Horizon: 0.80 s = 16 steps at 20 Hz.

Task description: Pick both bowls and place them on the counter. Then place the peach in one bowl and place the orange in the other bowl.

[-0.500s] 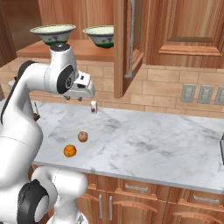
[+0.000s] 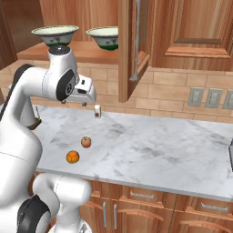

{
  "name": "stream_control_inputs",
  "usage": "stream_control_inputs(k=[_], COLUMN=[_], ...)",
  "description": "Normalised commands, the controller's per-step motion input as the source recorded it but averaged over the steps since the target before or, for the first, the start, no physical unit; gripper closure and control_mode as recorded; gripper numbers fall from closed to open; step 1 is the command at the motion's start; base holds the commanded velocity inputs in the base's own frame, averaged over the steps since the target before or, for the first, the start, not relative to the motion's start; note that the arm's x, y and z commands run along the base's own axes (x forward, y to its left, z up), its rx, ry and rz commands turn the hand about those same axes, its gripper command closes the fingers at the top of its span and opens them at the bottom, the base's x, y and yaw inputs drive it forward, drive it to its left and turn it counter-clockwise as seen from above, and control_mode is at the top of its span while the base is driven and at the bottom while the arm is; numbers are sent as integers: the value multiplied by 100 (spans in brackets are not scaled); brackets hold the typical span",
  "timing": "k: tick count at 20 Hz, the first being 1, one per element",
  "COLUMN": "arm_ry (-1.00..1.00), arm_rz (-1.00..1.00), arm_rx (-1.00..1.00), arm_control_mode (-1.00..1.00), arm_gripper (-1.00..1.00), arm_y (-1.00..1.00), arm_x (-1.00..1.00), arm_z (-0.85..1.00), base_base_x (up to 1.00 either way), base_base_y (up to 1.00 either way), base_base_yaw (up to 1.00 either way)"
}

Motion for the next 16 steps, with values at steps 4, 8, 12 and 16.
stream_control_inputs(k=[4, 8, 12, 16], arm_ry=[-9, -4, -1, 0], arm_rz=[-13, -24, -28, -25], arm_rx=[15, 14, 13, 15], arm_control_mode=[-100, -100, -100, -100], arm_gripper=[-100, -100, -100, -100], arm_y=[14, 24, 26, 25], arm_x=[-19, -9, 0, 0], arm_z=[21, 23, 26, 28], base_base_x=[0, 0, 0, 0], base_base_y=[0, 0, 0, 0], base_base_yaw=[0, 0, 0, 0])
